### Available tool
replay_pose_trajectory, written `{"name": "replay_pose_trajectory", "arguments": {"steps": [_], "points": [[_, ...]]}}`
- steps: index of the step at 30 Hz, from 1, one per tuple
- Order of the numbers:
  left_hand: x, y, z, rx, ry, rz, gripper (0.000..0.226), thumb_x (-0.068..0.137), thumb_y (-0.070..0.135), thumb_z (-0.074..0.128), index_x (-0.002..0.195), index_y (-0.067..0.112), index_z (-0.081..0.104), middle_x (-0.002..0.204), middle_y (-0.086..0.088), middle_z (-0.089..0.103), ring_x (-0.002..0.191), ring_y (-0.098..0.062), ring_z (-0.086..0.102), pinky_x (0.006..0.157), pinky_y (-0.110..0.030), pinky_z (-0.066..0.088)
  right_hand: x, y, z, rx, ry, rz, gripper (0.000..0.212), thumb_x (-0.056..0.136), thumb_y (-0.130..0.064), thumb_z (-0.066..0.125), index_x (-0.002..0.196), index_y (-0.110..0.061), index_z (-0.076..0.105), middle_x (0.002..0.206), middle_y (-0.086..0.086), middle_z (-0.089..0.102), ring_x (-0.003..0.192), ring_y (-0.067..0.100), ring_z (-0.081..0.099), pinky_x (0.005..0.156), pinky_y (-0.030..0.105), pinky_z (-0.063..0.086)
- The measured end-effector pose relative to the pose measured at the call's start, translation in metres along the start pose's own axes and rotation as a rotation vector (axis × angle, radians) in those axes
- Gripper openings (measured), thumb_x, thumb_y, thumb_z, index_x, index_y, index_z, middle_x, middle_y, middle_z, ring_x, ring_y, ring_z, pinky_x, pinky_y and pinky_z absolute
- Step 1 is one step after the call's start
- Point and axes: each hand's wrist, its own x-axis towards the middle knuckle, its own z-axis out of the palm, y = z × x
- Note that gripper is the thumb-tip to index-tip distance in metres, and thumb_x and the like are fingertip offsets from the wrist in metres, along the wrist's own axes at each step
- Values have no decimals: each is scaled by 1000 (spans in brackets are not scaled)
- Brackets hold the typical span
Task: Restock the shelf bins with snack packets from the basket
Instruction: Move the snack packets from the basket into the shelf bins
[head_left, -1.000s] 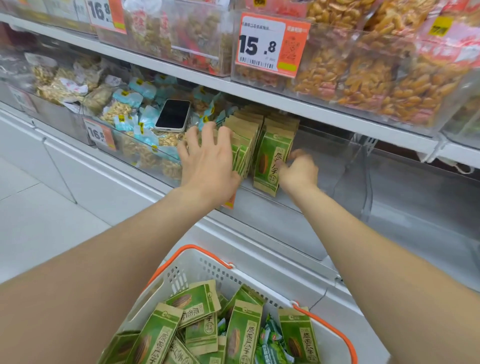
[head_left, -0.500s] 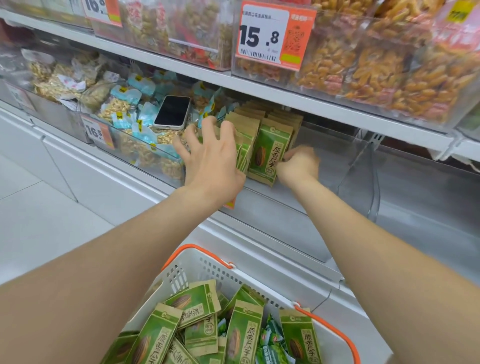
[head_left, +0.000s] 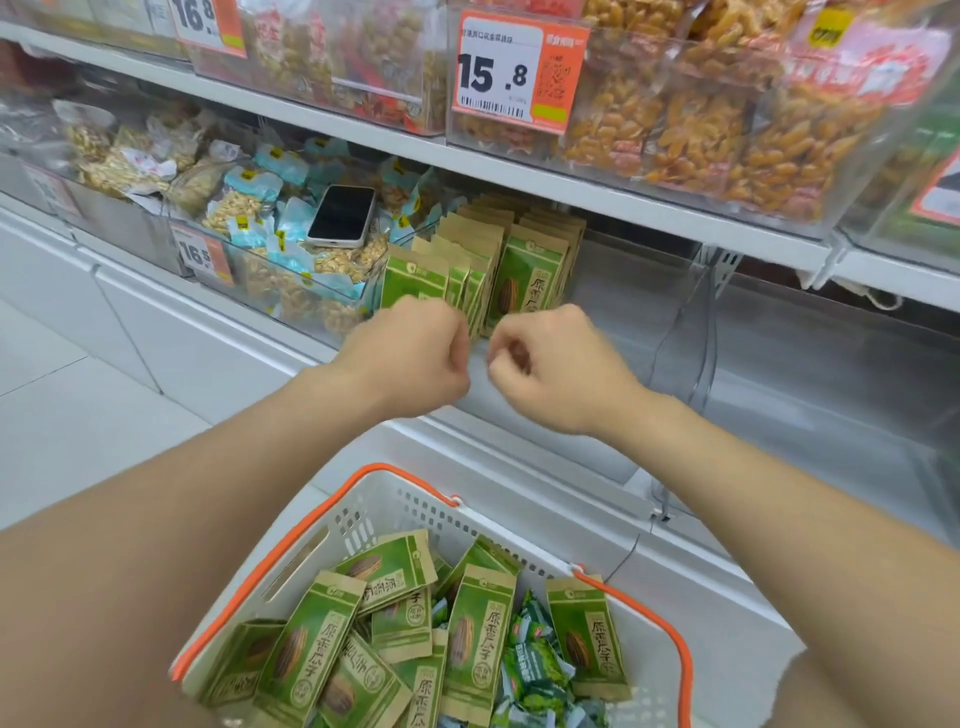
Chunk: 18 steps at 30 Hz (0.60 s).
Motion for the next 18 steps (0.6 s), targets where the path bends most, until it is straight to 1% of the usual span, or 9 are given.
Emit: {"name": "replay_pose_trajectory", "arguments": {"steps": [3, 6, 8, 9, 11, 13, 14, 16, 18], "points": [[-17, -11, 20, 216, -360, 34, 8, 79, 29, 68, 75, 30, 61, 78, 9, 63, 84, -26, 65, 78, -41, 60, -20, -29, 9, -102, -433, -178, 20, 82, -25, 52, 77, -17, 70, 66, 1, 66, 65, 25, 60, 60, 39, 54], [-39, -16, 44, 325, -608, 83, 10, 90, 28, 65, 85, 19, 67, 76, 3, 61, 83, -27, 62, 69, -31, 51, -41, -51, 35, -192, -736, -213, 18, 87, -22, 53, 78, -16, 67, 71, 6, 62, 65, 30, 60, 58, 42, 56], [-55, -19, 63, 392, -781, 76, 21, 96, 29, 63, 100, 11, 72, 90, -3, 69, 90, -27, 65, 67, -29, 47, -52, -64, 48, -262, -894, -226, 18, 93, -25, 53, 86, -16, 67, 78, 5, 61, 66, 25, 59, 57, 36, 53], [-63, -23, 75, 435, -869, 68, 25, 98, 30, 61, 107, 10, 73, 103, -5, 72, 99, -28, 67, 72, -30, 48, -55, -69, 53, -297, -954, -239, 18, 96, -26, 52, 88, -16, 65, 80, 3, 58, 64, 21, 56, 54, 31, 47], [-80, -35, 100, 536, -1019, 73, 23, 101, 25, 56, 112, 13, 72, 114, -4, 69, 113, -28, 65, 87, -36, 52, -60, -79, 60, -321, -1024, -264, 22, 100, -23, 49, 79, -18, 55, 79, 1, 51, 62, 15, 49, 51, 28, 36], [-96, -46, 119, 615, -1106, 75, 26, 102, 19, 52, 123, 15, 66, 123, -5, 65, 119, -28, 61, 101, -42, 53, -63, -87, 69, -318, -1042, -291, 31, 100, -19, 49, 70, -24, 43, 77, 1, 49, 65, 16, 51, 56, 30, 45], [-104, -51, 125, 629, -1118, 60, 33, 102, 17, 51, 133, 16, 62, 130, -7, 63, 122, -29, 60, 103, -44, 53, -63, -89, 73, -319, -1036, -302, 28, 99, -19, 49, 71, -23, 45, 78, 2, 52, 69, 20, 56, 63, 33, 52], [-120, -57, 133, 617, -1126, 41, 48, 101, 9, 51, 148, 20, 50, 136, -11, 60, 118, -30, 62, 96, -41, 55, -64, -91, 80, -331, -1030, -297, 16, 96, -20, 50, 82, -17, 57, 84, 5, 58, 77, 28, 63, 68, 38, 58], [-136, -66, 137, 637, -1139, -6, 48, 103, 7, 54, 150, 13, 49, 133, -13, 61, 106, -28, 63, 88, -36, 55, -66, -92, 84, -349, -1039, -298, 15, 97, -20, 49, 90, -14, 61, 88, 6, 59, 78, 28, 63, 59, 34, 50]]}}
